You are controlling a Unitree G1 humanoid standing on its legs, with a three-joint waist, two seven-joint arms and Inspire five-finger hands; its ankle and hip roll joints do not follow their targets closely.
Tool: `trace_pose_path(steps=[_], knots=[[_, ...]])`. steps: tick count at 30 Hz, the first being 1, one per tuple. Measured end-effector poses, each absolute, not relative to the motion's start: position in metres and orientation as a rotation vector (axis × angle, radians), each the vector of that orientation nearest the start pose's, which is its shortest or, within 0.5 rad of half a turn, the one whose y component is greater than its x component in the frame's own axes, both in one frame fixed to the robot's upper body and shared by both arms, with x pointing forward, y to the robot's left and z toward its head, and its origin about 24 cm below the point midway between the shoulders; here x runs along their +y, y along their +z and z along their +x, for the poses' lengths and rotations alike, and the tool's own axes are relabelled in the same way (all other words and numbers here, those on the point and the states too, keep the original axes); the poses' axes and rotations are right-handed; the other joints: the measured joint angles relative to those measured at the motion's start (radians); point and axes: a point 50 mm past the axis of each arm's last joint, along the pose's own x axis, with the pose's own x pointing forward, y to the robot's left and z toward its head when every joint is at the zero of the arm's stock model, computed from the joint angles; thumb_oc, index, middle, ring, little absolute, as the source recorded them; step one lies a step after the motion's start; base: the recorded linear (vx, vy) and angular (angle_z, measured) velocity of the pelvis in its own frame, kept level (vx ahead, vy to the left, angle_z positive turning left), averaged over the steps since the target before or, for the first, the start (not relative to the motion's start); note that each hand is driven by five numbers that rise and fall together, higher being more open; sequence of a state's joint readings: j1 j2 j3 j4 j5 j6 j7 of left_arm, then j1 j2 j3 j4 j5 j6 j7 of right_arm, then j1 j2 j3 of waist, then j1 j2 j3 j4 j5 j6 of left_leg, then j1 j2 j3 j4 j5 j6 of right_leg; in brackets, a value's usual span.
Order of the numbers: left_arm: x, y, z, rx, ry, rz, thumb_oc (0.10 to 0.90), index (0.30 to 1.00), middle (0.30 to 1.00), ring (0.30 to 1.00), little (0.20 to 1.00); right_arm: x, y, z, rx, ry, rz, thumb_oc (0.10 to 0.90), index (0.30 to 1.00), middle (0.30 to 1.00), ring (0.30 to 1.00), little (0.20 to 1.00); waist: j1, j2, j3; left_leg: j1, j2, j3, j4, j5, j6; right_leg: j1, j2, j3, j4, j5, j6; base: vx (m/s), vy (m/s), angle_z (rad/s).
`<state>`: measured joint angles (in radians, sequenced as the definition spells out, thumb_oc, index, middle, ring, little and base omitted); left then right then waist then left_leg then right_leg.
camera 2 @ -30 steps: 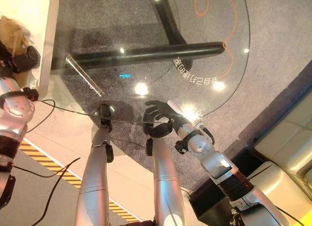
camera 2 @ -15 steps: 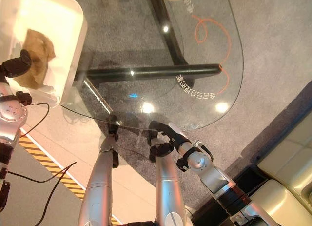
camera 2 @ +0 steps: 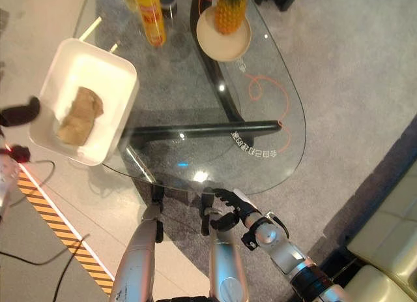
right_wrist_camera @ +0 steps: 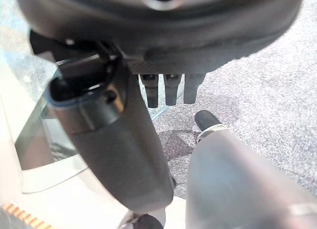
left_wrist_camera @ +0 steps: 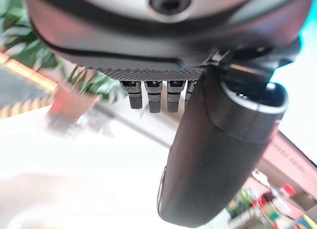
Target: Wipe the table with a cloth and put it in the basket.
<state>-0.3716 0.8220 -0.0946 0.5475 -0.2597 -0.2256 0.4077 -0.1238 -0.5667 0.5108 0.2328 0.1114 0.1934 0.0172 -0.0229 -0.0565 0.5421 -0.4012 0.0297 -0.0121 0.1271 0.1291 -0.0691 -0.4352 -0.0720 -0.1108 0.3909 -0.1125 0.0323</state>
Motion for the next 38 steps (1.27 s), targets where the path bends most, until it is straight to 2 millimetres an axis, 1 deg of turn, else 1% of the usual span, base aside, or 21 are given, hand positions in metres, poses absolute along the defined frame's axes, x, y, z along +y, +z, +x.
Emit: trace_pose_path(steps=[1, 2, 3, 4, 5, 6, 7, 8, 10, 11, 13, 15, 16, 17, 19, 20, 23, 26, 31, 35, 38], knots=[[0.333, 0.116, 0.295, -0.149, 0.504, 0.508, 0.800, 0.900, 0.900, 0.900, 0.900, -0.185, -0.026, 0.241, 0.472, 0.357, -0.545, 0.800, 0.900, 0.900, 0.900, 0.900, 0.006, 0.002, 0.000, 0.027, 0.001, -0.001, -0.012, 0.000, 0.000, 0.028, 0.000, -0.005, -0.013, -0.002, 0.003, 0.04, -0.133, 0.06], [0.318, 0.094, 0.292, -0.107, 0.462, 0.441, 0.800, 0.900, 0.900, 0.900, 0.900, -0.186, -0.034, 0.237, 0.501, 0.337, -0.519, 0.800, 0.900, 0.900, 0.900, 0.900, 0.014, 0.009, -0.002, 0.069, 0.001, -0.002, -0.033, 0.001, 0.001, 0.072, 0.001, -0.009, -0.035, 0.000, 0.004, 0.02, -0.132, 0.05], [0.301, 0.066, 0.284, -0.033, 0.403, 0.372, 0.800, 0.900, 0.900, 0.900, 0.900, -0.187, -0.041, 0.231, 0.522, 0.321, -0.488, 0.800, 0.900, 0.900, 0.900, 0.900, 0.019, 0.015, -0.005, 0.113, 0.002, -0.004, -0.055, 0.001, 0.001, 0.113, 0.000, -0.012, -0.059, -0.005, 0.011, 0.02, -0.122, 0.07], [0.292, 0.052, 0.278, 0.003, 0.376, 0.339, 0.800, 0.900, 0.900, 0.900, 0.900, -0.187, -0.043, 0.229, 0.527, 0.312, -0.468, 0.800, 0.900, 0.900, 0.900, 0.900, 0.020, 0.020, -0.008, 0.130, 0.002, -0.005, -0.065, 0.001, 0.001, 0.132, 0.000, -0.016, -0.069, -0.005, 0.011, 0.04, -0.127, 0.11], [0.278, 0.027, 0.267, 0.080, 0.322, 0.306, 0.800, 0.900, 0.900, 0.900, 0.900, -0.187, -0.046, 0.226, 0.527, 0.304, -0.445, 0.800, 0.900, 0.900, 0.900, 0.900, 0.021, 0.030, -0.015, 0.146, 0.004, -0.009, -0.079, -0.003, -0.004, 0.150, 0.000, -0.017, -0.078, -0.007, 0.013, 0.05, -0.093, 0.10], [0.272, 0.015, 0.261, 0.120, 0.307, 0.285, 0.800, 0.900, 0.900, 0.900, 0.900, -0.187, -0.047, 0.226, 0.530, 0.300, -0.428, 0.800, 0.900, 0.900, 0.900, 0.900, 0.023, 0.034, -0.015, 0.157, 0.006, -0.010, -0.088, -0.002, -0.004, 0.159, 0.001, -0.019, -0.084, -0.006, 0.013, 0.07, -0.149, 0.08], [0.258, -0.009, 0.246, 0.212, 0.275, 0.227, 0.800, 0.900, 0.900, 0.900, 0.900, -0.187, -0.051, 0.224, 0.548, 0.291, -0.401, 0.800, 0.900, 0.900, 0.900, 0.900, 0.023, 0.044, -0.025, 0.187, 0.007, -0.011, -0.108, 0.000, -0.005, 0.187, 0.003, -0.020, -0.099, -0.004, 0.010, 0.06, -0.120, 0.01], [0.254, -0.018, 0.240, 0.249, 0.267, 0.202, 0.800, 0.900, 0.900, 0.900, 0.900, -0.188, -0.053, 0.222, 0.555, 0.287, -0.394, 0.800, 0.900, 0.900, 0.900, 0.900, 0.024, 0.049, -0.032, 0.197, 0.008, -0.011, -0.113, 0.000, -0.005, 0.197, 0.004, -0.021, -0.103, -0.003, 0.009, 0.07, -0.168, 0.01], [0.240, -0.052, 0.213, 0.389, 0.249, 0.119, 0.800, 0.900, 0.900, 0.900, 0.900, -0.195, -0.062, 0.215, 0.600, 0.258, -0.372, 0.800, 0.900, 0.900, 0.900, 0.900, 0.026, 0.075, -0.072, 0.234, 0.016, -0.011, -0.132, 0.003, 0.001, 0.239, 0.007, -0.025, -0.125, -0.003, 0.009, 0.06, -0.122, 0.02], [0.233, -0.066, 0.203, 0.464, 0.221, 0.110, 0.800, 0.900, 0.900, 0.900, 0.900, -0.199, -0.069, 0.209, 0.641, 0.237, -0.361, 0.800, 0.900, 0.900, 0.900, 0.900, 0.027, 0.090, -0.109, 0.251, 0.012, -0.011, -0.135, 0.001, 0.001, 0.262, 0.008, -0.027, -0.146, -0.003, 0.009, 0.08, -0.099, 0.03], [0.229, -0.085, 0.181, 0.569, 0.182, 0.109, 0.800, 0.900, 0.900, 0.900, 0.900, -0.205, -0.079, 0.201, 0.692, 0.221, -0.356, 0.800, 0.900, 0.900, 0.900, 0.900, 0.025, 0.104, -0.171, 0.267, 0.016, -0.012, -0.143, -0.002, 0.001, 0.283, 0.012, -0.032, -0.163, -0.003, 0.009, 0.13, -0.114, 0.03], [0.225, -0.102, 0.168, 0.661, 0.170, 0.100, 0.800, 0.900, 0.900, 0.900, 0.900, -0.208, -0.093, 0.192, 0.763, 0.192, -0.339, 0.800, 0.900, 0.900, 0.900, 0.900, 0.024, 0.107, -0.213, 0.303, 0.023, -0.015, -0.145, -0.007, -0.002, 0.332, 0.016, -0.044, -0.188, -0.004, 0.009, 0.10, -0.095, 0.05], [0.222, -0.113, 0.156, 0.736, 0.164, 0.093, 0.800, 0.900, 0.900, 0.900, 0.900, -0.208, -0.105, 0.180, 0.830, 0.183, -0.329, 0.800, 0.900, 0.900, 0.900, 0.900, 0.025, 0.102, -0.264, 0.322, 0.026, -0.015, -0.146, -0.023, -0.006, 0.350, 0.017, -0.043, -0.201, -0.017, 0.012, 0.07, -0.097, -0.04], [0.221, -0.118, 0.149, 0.775, 0.151, 0.093, 0.800, 0.900, 0.900, 0.900, 0.900, -0.207, -0.112, 0.173, 0.862, 0.182, -0.323, 0.800, 0.900, 0.900, 0.900, 0.900, 0.026, 0.093, -0.306, 0.325, 0.029, -0.011, -0.145, -0.030, -0.008, 0.351, 0.021, -0.042, -0.202, -0.020, 0.008, 0.08, -0.109, -0.10], [0.218, -0.129, 0.136, 0.845, 0.156, 0.083, 0.800, 0.900, 0.900, 0.900, 0.900, -0.206, -0.119, 0.164, 0.900, 0.172, -0.317, 0.800, 0.900, 0.900, 0.900, 0.900, 0.024, 0.085, -0.337, 0.345, 0.035, -0.007, -0.145, -0.038, -0.010, 0.370, 0.026, -0.041, -0.206, -0.022, 0.004, 0.05, -0.095, -0.10], [0.215, -0.139, 0.125, 0.916, 0.173, 0.051, 0.800, 0.900, 0.900, 0.900, 0.900, -0.206, -0.126, 0.156, 0.947, 0.162, -0.309, 0.800, 0.900, 0.900, 0.900, 0.900, 0.023, 0.077, -0.369, 0.355, 0.039, -0.006, -0.145, -0.042, -0.013, 0.381, 0.030, -0.040, -0.209, -0.026, 0.001, 0.03, -0.077, -0.06], [0.210, -0.153, 0.107, 1.038, 0.177, 0.003, 0.800, 0.900, 0.900, 0.900, 0.900, -0.210, -0.144, 0.133, 1.073, 0.127, -0.280, 0.800, 0.900, 0.900, 0.900, 0.900, 0.021, 0.065, -0.417, 0.370, 0.047, 0.000, -0.146, -0.046, -0.016, 0.394, 0.041, -0.026, -0.216, -0.027, -0.005, 0.04, -0.085, -0.09], [0.211, -0.159, 0.100, 1.090, 0.182, -0.002, 0.800, 0.900, 0.900, 0.900, 0.900, -0.214, -0.154, 0.118, 1.157, 0.044, -0.183, 0.800, 0.900, 0.900, 0.900, 0.900, 0.019, 0.070, -0.438, 0.390, 0.053, 0.004, -0.148, -0.051, -0.016, 0.415, 0.046, -0.021, -0.228, -0.025, -0.008, 0.06, -0.052, -0.07], [0.209, -0.166, 0.083, 1.175, 0.210, -0.026, 0.800, 0.900, 0.900, 0.900, 0.900, -0.223, -0.161, 0.100, 1.257, -0.056, -0.093, 0.800, 0.900, 0.900, 0.900, 0.900, 0.020, 0.098, -0.482, 0.421, 0.056, 0.010, -0.160, -0.061, -0.006, 0.466, 0.053, -0.017, -0.287, -0.001, -0.006, 0.06, -0.023, -0.03], [0.209, -0.170, 0.067, 1.236, 0.235, -0.058, 0.800, 0.900, 0.900, 0.900, 0.900, -0.225, -0.163, 0.092, 1.288, -0.077, -0.096, 0.800, 0.900, 0.900, 0.900, 0.900, 0.020, 0.102, -0.504, 0.429, 0.055, 0.020, -0.164, -0.065, -0.004, 0.488, 0.054, -0.013, -0.326, 0.017, -0.003, 0.03, -0.010, -0.05], [0.211, -0.170, 0.066, 1.235, 0.258, -0.080, 0.800, 0.900, 0.900, 0.900, 0.900, -0.225, -0.164, 0.090, 1.297, -0.081, -0.093, 0.800, 0.900, 0.900, 0.900, 0.900, 0.021, 0.098, -0.506, 0.436, 0.054, 0.021, -0.165, -0.063, -0.006, 0.512, 0.054, -0.013, -0.360, 0.031, -0.002, 0.00, 0.000, 0.00]])
